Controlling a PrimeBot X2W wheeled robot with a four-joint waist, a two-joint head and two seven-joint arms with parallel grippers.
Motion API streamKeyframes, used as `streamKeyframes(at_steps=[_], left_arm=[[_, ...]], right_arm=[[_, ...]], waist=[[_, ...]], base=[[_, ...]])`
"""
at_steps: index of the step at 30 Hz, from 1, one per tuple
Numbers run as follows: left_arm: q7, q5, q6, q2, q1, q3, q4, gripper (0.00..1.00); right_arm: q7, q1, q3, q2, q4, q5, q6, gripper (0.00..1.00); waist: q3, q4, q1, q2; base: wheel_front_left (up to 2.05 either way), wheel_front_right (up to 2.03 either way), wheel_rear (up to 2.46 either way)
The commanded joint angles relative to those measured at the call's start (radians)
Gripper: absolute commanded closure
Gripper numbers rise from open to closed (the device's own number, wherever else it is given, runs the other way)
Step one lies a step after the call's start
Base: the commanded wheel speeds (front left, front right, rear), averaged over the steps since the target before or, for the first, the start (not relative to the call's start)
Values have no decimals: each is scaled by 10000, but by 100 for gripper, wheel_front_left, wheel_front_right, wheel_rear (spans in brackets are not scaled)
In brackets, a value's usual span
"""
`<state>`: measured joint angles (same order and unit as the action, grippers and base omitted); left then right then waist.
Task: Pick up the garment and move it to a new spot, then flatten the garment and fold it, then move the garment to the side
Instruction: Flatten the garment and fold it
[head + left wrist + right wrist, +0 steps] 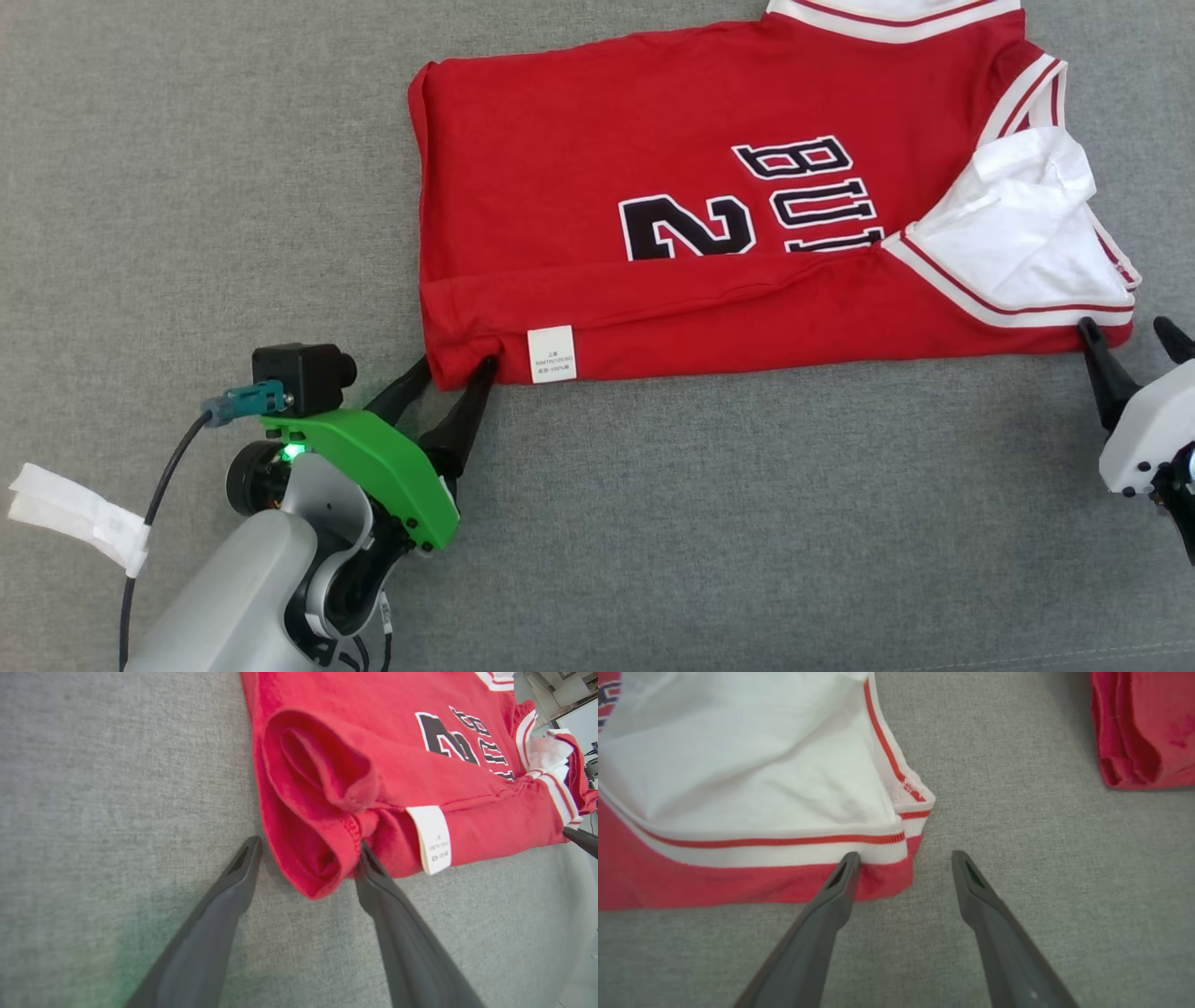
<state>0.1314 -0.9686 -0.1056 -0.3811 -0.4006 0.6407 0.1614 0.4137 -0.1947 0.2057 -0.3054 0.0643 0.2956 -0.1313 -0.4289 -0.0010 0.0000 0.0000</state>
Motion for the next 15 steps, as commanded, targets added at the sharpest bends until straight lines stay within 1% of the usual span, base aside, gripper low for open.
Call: streamKeyframes(at_steps=[1, 2, 3, 6, 7, 8, 9, 12, 15], left_arm=[[221, -28, 40, -84, 19, 111, 236, 66], [237, -43, 58, -88, 4, 115, 269, 88], [333, -73, 100, -87, -38, 145, 310, 100], [446, -133, 262, -126, -127, 191, 331, 100], [535, -176, 376, -159, -174, 225, 329, 100], [586, -248, 466, -160, -174, 247, 326, 100], [664, -347, 560, -159, -156, 258, 333, 100], [887, -658, 837, -271, -34, 284, 326, 100], [1178, -922, 1158, -648, 69, 156, -179, 100]], right_arm=[[107, -106, -62, -28, 137, -14, 12, 0], [158, -190, -87, -43, 201, -39, 12, 0], [239, -276, -143, -72, 304, -87, 12, 0], [429, -461, -402, -120, 541, 1, 12, 0], [490, -563, -526, -131, 616, 133, 12, 21], [551, -653, -646, -144, 655, 295, 7, 71], [650, -730, -745, -160, 764, 508, 6, 100], [949, -785, -866, -269, 814, 1167, 7, 100], [1521, -738, -637, -628, 379, 2098, 7, 100]], waist=[[-40, -19, 0, 0], [-69, -25, 0, 0], [-101, -24, 0, 0], [-160, 1, 0, 0], [-160, 15, 0, 0], [-148, 24, 0, 0], [-97, 38, 0, 0], [166, 61, 0, 0], [561, 62, 0, 0]], base=[[0, 0, 0], [0, 0, 0], [0, 0, 0], [0, 0, 0], [0, 0, 0], [0, 0, 0], [0, 0, 0], [0, 0, 0], [0, 0, 0]])
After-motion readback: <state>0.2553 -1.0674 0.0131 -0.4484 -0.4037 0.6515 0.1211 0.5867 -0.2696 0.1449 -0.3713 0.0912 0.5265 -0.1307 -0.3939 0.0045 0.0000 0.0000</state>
